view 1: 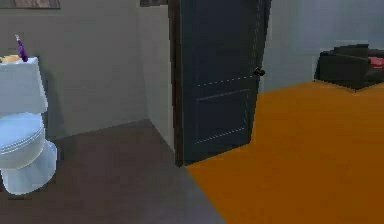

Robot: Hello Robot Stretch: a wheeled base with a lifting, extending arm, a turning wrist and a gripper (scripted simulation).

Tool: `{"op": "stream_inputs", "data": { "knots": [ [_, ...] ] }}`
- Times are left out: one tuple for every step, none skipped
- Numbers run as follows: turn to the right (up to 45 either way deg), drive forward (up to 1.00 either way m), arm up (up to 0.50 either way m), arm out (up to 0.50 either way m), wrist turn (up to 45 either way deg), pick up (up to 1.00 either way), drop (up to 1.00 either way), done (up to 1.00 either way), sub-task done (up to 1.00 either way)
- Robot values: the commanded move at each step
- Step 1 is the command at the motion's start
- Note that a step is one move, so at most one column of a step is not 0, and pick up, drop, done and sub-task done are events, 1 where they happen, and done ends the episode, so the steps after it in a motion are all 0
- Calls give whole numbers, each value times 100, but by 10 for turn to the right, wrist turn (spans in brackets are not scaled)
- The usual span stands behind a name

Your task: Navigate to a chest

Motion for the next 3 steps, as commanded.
{"op": "stream_inputs", "data": {
  "knots": [
    [150,0,0,0,0,0,0,0,0],
    [0,50,0,0,0,0,0,0,0],
    [270,0,0,0,0,0,0,0,0]
  ]
}}
